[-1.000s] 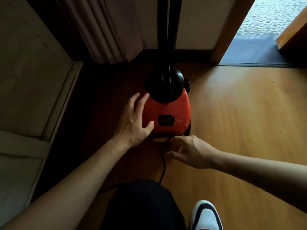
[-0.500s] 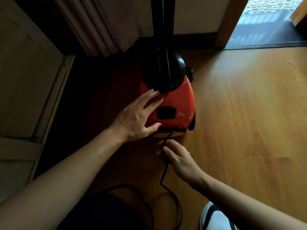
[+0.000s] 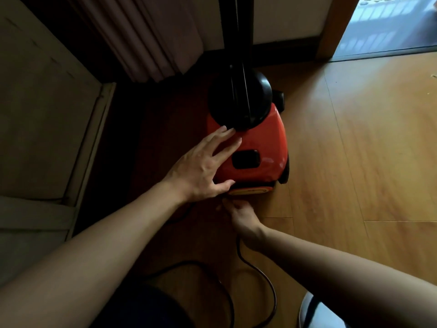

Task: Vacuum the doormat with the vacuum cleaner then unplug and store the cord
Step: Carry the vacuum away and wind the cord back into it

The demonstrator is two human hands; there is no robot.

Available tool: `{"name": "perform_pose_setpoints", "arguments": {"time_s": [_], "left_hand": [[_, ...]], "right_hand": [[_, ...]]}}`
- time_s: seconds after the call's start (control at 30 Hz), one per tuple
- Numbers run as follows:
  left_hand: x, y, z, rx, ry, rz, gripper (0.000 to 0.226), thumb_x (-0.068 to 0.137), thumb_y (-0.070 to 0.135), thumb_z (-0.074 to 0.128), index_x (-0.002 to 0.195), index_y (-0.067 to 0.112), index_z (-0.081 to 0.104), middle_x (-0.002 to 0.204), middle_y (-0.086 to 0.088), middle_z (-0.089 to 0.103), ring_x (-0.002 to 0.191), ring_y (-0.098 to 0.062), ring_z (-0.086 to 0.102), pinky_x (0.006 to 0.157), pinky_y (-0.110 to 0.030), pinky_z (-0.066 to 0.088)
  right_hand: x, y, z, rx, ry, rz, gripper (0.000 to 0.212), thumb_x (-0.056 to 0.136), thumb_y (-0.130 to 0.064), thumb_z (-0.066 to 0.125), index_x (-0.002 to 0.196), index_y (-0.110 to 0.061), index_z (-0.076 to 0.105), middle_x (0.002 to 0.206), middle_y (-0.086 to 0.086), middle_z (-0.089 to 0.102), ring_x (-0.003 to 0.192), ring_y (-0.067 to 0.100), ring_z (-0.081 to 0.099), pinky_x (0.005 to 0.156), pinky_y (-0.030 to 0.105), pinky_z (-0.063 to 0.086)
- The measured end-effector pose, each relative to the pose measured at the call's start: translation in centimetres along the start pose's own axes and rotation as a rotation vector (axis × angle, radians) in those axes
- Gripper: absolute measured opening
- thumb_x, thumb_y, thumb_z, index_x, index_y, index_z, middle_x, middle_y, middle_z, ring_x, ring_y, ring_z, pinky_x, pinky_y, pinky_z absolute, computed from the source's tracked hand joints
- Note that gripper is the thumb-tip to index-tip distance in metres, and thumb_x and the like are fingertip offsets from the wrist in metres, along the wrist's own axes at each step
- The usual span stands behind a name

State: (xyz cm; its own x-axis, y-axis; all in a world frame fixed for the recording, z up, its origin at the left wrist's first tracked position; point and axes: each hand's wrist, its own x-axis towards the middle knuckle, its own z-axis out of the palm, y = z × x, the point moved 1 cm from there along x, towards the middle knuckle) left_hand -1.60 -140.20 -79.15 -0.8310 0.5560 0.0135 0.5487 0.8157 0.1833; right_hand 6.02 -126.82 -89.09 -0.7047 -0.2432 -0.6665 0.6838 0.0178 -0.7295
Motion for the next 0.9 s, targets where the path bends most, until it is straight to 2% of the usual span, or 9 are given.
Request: {"name": "perform_pose_setpoints", "arguments": {"time_s": [0.07, 0.2, 0.33, 0.4, 0.5, 0.7, 0.8, 0.9], "left_hand": [[0.0, -0.2, 0.2, 0.003, 0.001, 0.007, 0.092, 0.080, 0.052, 0.069, 0.154, 0.016, 0.029, 0.162, -0.002, 0.016, 0.152, -0.017, 0.009, 0.114, -0.038, 0.032], [-0.1, -0.5, 0.5, -0.019, 0.018, 0.018, 0.089, 0.079, 0.047, 0.071, 0.152, 0.014, 0.033, 0.161, -0.003, 0.019, 0.152, -0.017, 0.011, 0.114, -0.038, 0.030], [0.0, -0.6, 0.6, -0.020, 0.023, 0.028, 0.089, 0.079, 0.047, 0.070, 0.152, 0.014, 0.033, 0.161, -0.004, 0.018, 0.152, -0.017, 0.011, 0.115, -0.041, 0.032], [0.1, -0.7, 0.6, -0.032, 0.023, 0.029, 0.089, 0.079, 0.046, 0.070, 0.152, 0.014, 0.033, 0.161, -0.004, 0.017, 0.152, -0.017, 0.010, 0.116, -0.043, 0.032], [0.1, -0.7, 0.6, -0.038, 0.029, 0.031, 0.090, 0.077, 0.042, 0.076, 0.152, 0.014, 0.033, 0.161, -0.005, 0.018, 0.152, -0.018, 0.011, 0.116, -0.042, 0.029], [0.1, -0.8, 0.6, -0.035, 0.039, 0.018, 0.092, 0.075, 0.033, 0.082, 0.152, 0.015, 0.034, 0.161, -0.005, 0.020, 0.152, -0.018, 0.013, 0.116, -0.044, 0.028], [0.1, -0.7, 0.6, -0.043, 0.034, 0.014, 0.092, 0.075, 0.032, 0.082, 0.152, 0.016, 0.034, 0.161, -0.004, 0.020, 0.151, -0.018, 0.013, 0.116, -0.046, 0.030], [0.1, -0.6, 0.6, -0.035, 0.029, 0.007, 0.092, 0.074, 0.032, 0.082, 0.152, 0.017, 0.034, 0.161, -0.004, 0.020, 0.151, -0.018, 0.014, 0.115, -0.047, 0.031]], "right_hand": [[0.8, 0.6, -1.6, 0.000, 0.021, 0.066, 0.028, 0.108, -0.031, 0.047, 0.095, -0.015, 0.065, 0.070, -0.004, 0.062, 0.048, 0.002, 0.056, 0.047, 0.019, 0.041], [1.6, 1.9, -5.0, -0.034, 0.101, 0.172, 0.026, 0.106, -0.035, 0.050, 0.098, -0.013, 0.062, 0.076, 0.001, 0.061, 0.054, 0.008, 0.055, 0.050, 0.025, 0.042], [1.0, 1.1, -7.9, 0.014, 0.149, 0.113, 0.024, 0.104, -0.030, 0.054, 0.106, -0.007, 0.060, 0.066, -0.005, 0.055, 0.046, 0.005, 0.047, 0.042, 0.023, 0.036], [0.6, 0.3, -8.7, 0.018, 0.128, 0.093, 0.017, 0.103, -0.019, 0.052, 0.102, -0.006, 0.062, 0.060, -0.006, 0.049, 0.044, 0.006, 0.039, 0.039, 0.023, 0.029], [0.3, -0.7, -9.7, 0.023, 0.097, 0.116, 0.011, 0.099, -0.009, 0.052, 0.095, -0.007, 0.062, 0.065, -0.001, 0.042, 0.046, 0.008, 0.032, 0.041, 0.023, 0.022], [-0.2, -2.2, -11.9, -0.025, 0.112, 0.157, 0.022, 0.095, -0.013, 0.055, 0.074, -0.016, 0.053, 0.057, -0.006, 0.037, 0.046, 0.008, 0.027, 0.041, 0.023, 0.021], [-1.0, -3.5, -12.6, -0.018, 0.055, 0.090, 0.029, 0.101, -0.022, 0.052, 0.073, -0.019, 0.049, 0.056, -0.005, 0.030, 0.046, 0.010, 0.024, 0.041, 0.023, 0.018], [-2.7, -4.6, -12.3, -0.064, 0.022, 0.017, 0.029, 0.105, -0.022, 0.048, 0.076, -0.016, 0.050, 0.058, -0.003, 0.031, 0.046, 0.011, 0.024, 0.041, 0.025, 0.018]]}}
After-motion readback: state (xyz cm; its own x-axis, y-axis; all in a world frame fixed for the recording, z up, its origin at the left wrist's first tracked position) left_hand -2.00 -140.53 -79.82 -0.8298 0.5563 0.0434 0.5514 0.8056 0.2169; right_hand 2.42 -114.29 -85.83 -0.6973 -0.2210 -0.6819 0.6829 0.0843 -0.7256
